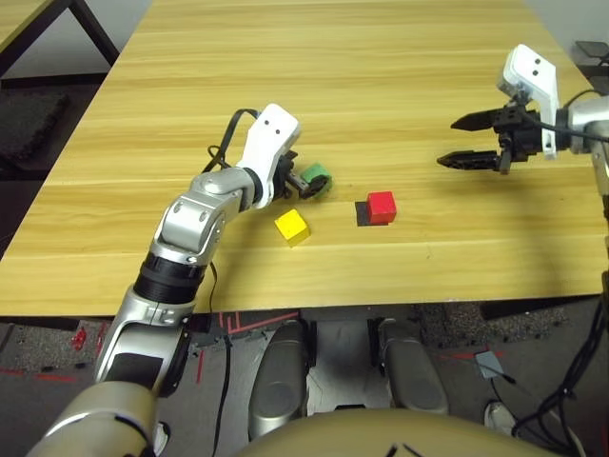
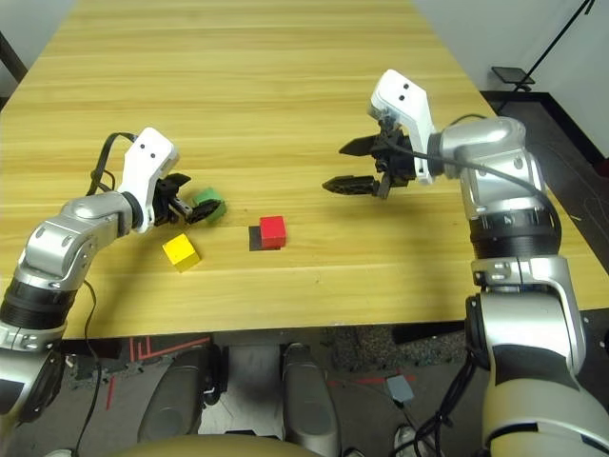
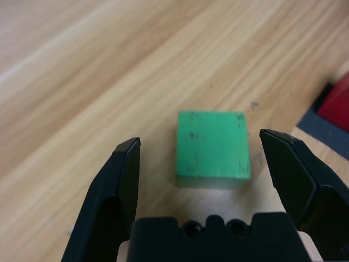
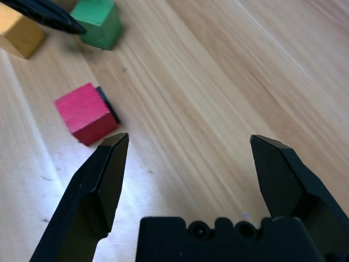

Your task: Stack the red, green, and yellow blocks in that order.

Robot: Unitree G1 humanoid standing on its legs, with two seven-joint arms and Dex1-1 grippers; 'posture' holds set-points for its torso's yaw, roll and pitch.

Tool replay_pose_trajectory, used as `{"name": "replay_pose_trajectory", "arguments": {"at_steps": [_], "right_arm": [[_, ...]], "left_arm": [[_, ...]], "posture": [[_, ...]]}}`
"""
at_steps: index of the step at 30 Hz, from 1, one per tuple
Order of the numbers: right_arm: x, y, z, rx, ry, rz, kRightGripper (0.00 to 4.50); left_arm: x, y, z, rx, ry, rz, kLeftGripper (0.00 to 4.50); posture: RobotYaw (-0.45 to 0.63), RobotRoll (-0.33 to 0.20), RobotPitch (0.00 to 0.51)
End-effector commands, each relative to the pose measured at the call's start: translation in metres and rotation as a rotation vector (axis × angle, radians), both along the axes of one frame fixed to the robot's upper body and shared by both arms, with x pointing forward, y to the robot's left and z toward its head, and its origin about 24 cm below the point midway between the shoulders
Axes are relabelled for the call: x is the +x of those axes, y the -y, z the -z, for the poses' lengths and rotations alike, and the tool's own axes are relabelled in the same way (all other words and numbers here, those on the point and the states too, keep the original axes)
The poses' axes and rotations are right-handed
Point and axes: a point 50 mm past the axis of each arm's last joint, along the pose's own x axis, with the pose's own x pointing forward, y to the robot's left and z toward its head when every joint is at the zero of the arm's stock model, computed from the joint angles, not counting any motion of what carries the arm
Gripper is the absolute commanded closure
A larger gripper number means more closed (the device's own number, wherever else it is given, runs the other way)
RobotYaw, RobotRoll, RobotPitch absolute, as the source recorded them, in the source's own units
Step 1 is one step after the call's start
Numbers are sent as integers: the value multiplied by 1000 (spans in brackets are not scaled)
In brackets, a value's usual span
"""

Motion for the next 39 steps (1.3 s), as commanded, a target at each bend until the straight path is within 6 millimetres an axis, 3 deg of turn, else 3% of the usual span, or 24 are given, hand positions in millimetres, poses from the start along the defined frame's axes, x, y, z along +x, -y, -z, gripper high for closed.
{"name": "replay_pose_trajectory", "arguments": {"at_steps": [1, 8, 15, 16, 21, 27, 34, 39], "right_arm": [[-6, 4, -2, 13, 12, 27, 26], [-8, 3, 2, 46, 28, 68, 26], [-9, 2, 5, 67, 36, 91, 0], [-9, 2, 6, 68, 37, 92, 0], [-15, 10, 16, 57, 21, 77, 0], [-22, 18, 26, 111, -6, 119, 0], [-27, 25, 29, 112, -7, 149, 0], [-31, 27, 29, 114, -6, 169, 0]], "left_arm": [[1, 2, 5, 13, -19, 29, 0], [9, 10, 14, 0, -19, 42, 0], [19, 16, 23, -25, -14, 22, 2331], [21, 16, 24, -20, -8, 26, 2490], [21, 26, 0, -55, 37, 144, 2488], [2, 52, -30, -72, 37, 455, 2488], [-13, 80, -34, -58, -26, 650, 2488], [-8, 90, -33, -48, -19, 664, 2488]], "posture": [[158, -113, 101], [134, -98, 93], [127, -89, 85], [129, -87, 84], [127, -79, 80], [108, -72, 86], [73, -67, 92], [53, -64, 95]]}}
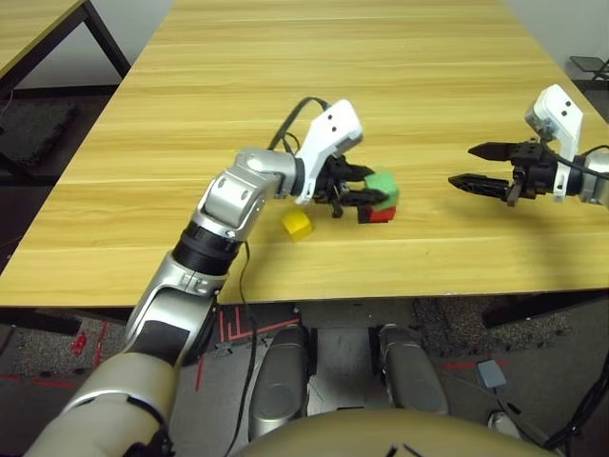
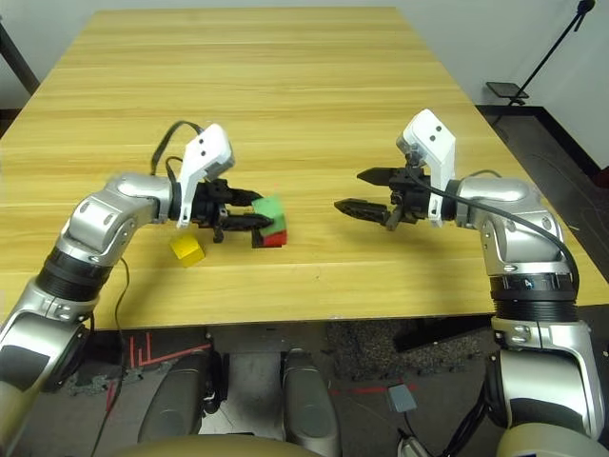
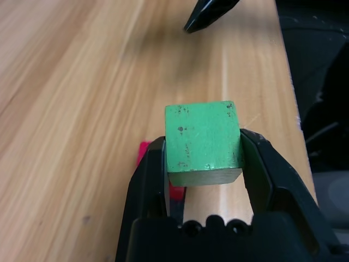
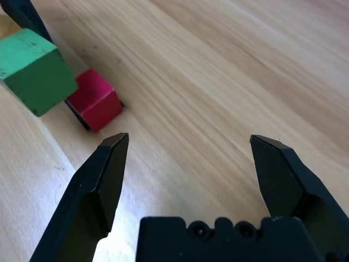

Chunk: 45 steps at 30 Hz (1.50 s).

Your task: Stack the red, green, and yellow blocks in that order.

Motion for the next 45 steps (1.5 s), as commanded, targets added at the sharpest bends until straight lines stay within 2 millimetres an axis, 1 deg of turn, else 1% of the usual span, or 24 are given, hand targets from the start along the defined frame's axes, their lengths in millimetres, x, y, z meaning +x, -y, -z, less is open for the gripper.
{"name": "replay_pose_trajectory", "arguments": {"at_steps": [1, 6, 10, 16, 19, 29, 41, 43, 44, 45], "right_arm": [[-5, 2, -5, 18, 17, 17, 0], [-9, 1, -4, 24, 13, 30, 0], [-12, 1, -4, 31, 11, 42, 0], [-13, 2, -5, 33, 8, 49, 0], [-13, 1, -5, 35, 6, 51, 0], [-13, -1, -8, 47, 7, 54, 0], [-10, 0, -7, 52, 7, 67, 0], [-10, 0, -6, 52, 7, 64, 0], [-9, -1, -6, 53, 6, 63, 0], [-9, -1, -5, 53, 6, 61, 0]], "left_arm": [[7, 7, 0, 31, 33, 14, 2488], [17, 8, -4, 32, 60, 6, 2488], [20, 7, -2, 36, 62, 7, 2488], [18, 5, 4, 46, 52, 16, 2488], [20, 2, 9, 53, 55, 7, 2488], [24, -1, 16, 71, 58, -3, 2488], [19, 0, 20, 70, 39, 8, 2488], [19, 1, 21, 69, 44, 5, 1780], [19, 1, 20, 60, 49, 0, 1559], [18, 1, 19, 53, 55, -3, 1172]], "posture": [[53, -64, 95], [37, -59, 101], [31, -57, 106], [29, -59, 114], [28, -62, 122], [21, -63, 124], [32, -58, 118], [44, -58, 114], [44, -58, 114], [54, -58, 107]]}}
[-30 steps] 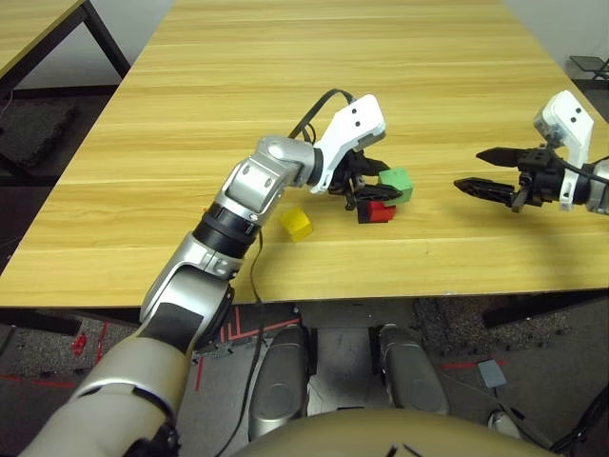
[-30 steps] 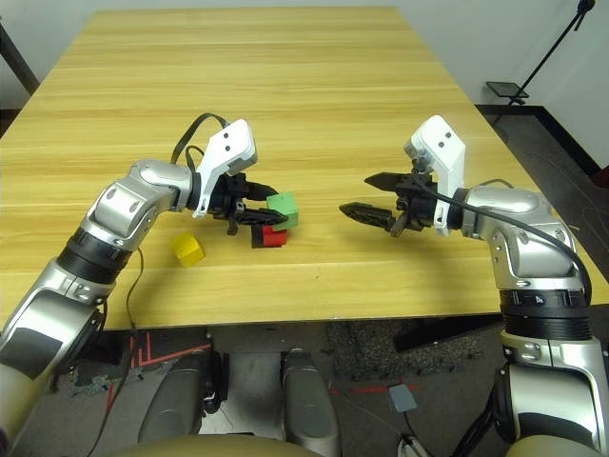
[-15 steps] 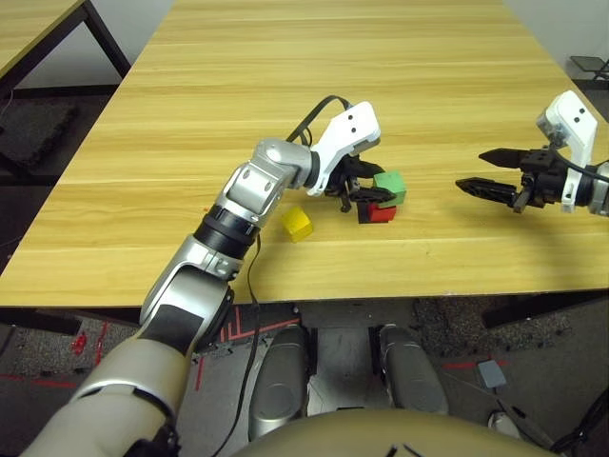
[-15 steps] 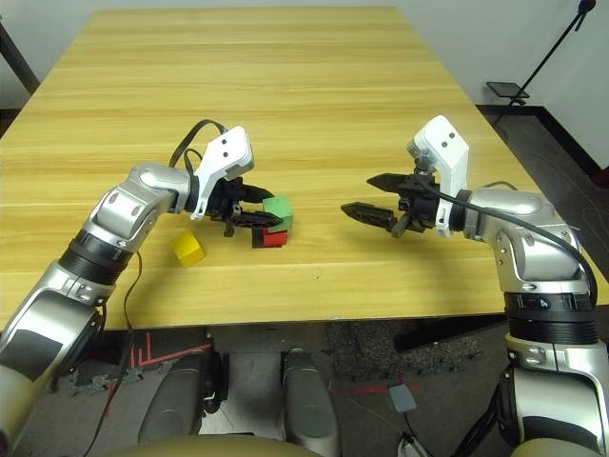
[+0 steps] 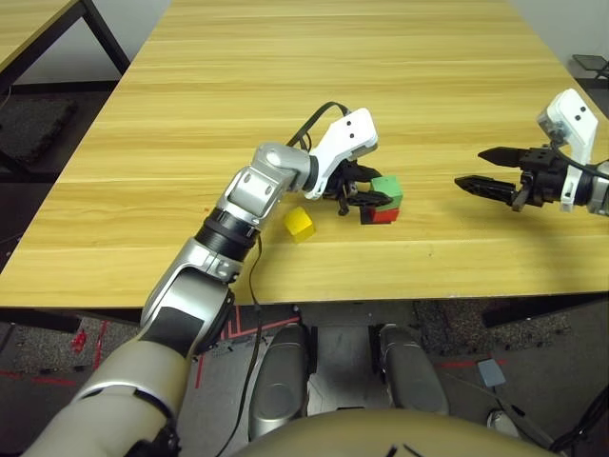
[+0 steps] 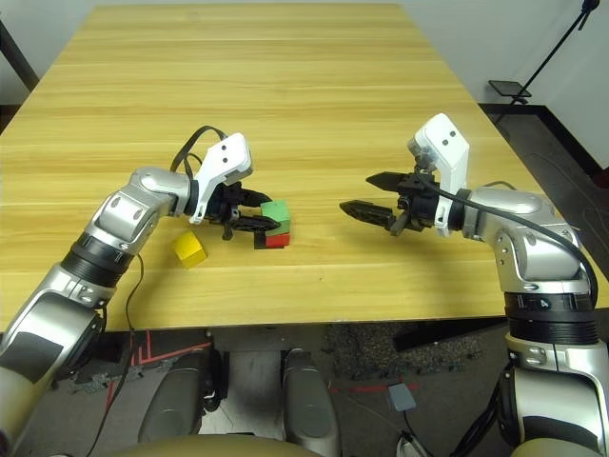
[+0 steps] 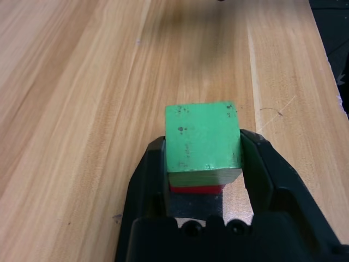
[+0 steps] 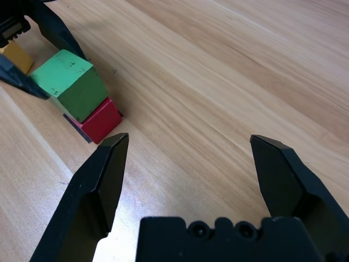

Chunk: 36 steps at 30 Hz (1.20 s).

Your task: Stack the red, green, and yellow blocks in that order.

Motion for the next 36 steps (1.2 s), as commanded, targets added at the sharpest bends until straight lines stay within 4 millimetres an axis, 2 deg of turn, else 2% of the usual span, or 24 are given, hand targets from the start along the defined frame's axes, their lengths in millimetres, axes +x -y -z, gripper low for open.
{"name": "replay_pose_trajectory", "arguments": {"at_steps": [1, 3, 6, 7, 10, 13, 18, 24, 32, 36], "right_arm": [[1, 0, -2, 0, 13, -2, 0], [2, -1, -2, 0, 14, -6, 0], [4, 1, -4, -6, 19, -13, 0], [6, 0, -5, -7, 23, -16, 0], [8, 0, -6, -6, 26, -22, 0], [10, -1, -6, 1, 21, -32, 0], [15, -3, -6, 3, 20, -43, 0], [19, -6, -8, 6, 22, -54, 0], [17, -4, -11, 3, 16, -50, 0], [14, -1, -10, -1, 11, -39, 0]], "left_arm": [[-4, 2, -1, -7, 15, -3, 802], [-7, 0, -11, -46, 26, -35, 137], [-15, -11, -35, -123, 39, -162, 62], [-22, -24, -41, -105, 52, -224, 62], [-40, -50, -46, -50, 45, -366, 62], [-66, -78, -33, 65, 20, -463, 62], [-82, -96, -8, 124, -42, -554, 62], [-72, -112, 19, 111, -48, -662, 62], [-66, -112, 36, 120, -43, -628, 62], [-65, -110, 36, 114, -32, -591, 62]], "posture": [[54, -58, 107], [64, -57, 97], [82, -55, 94], [86, -54, 93], [102, -55, 91], [125, -59, 95], [144, -65, 98], [149, -76, 104], [130, -82, 108], [118, -83, 114]]}}
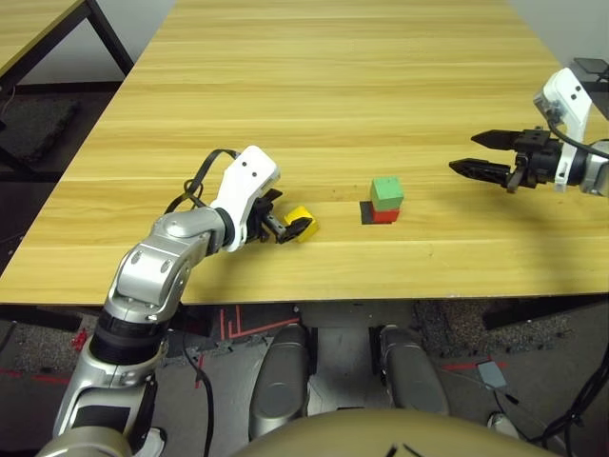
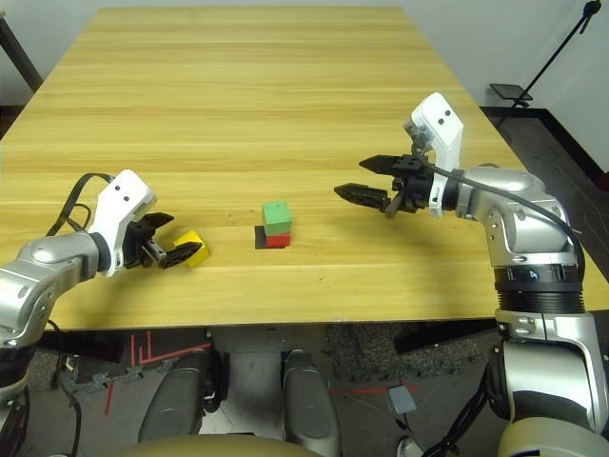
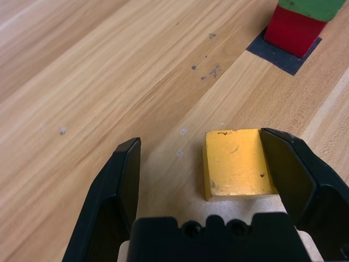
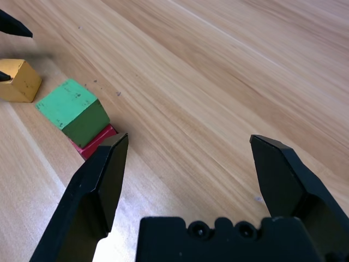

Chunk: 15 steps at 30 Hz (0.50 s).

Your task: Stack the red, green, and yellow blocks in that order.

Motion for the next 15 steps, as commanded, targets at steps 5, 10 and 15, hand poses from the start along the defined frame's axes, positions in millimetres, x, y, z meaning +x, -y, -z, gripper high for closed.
{"name": "replay_pose_trajectory", "arguments": {"at_steps": [5, 10, 15], "right_arm": [[-5, 4, 1, -16, -15, 19, 0], [-5, 3, 2, -14, -17, 20, 0], [-4, 2, 3, -11, -21, 16, 0]], "left_arm": [[4, 2, -2, -17, -12, -9, 62], [2, 9, -13, -57, -14, -10, 62], [-5, 15, -20, -92, -20, -7, 62]], "posture": [[118, -82, 113], [121, -81, 113], [131, -80, 113]]}}
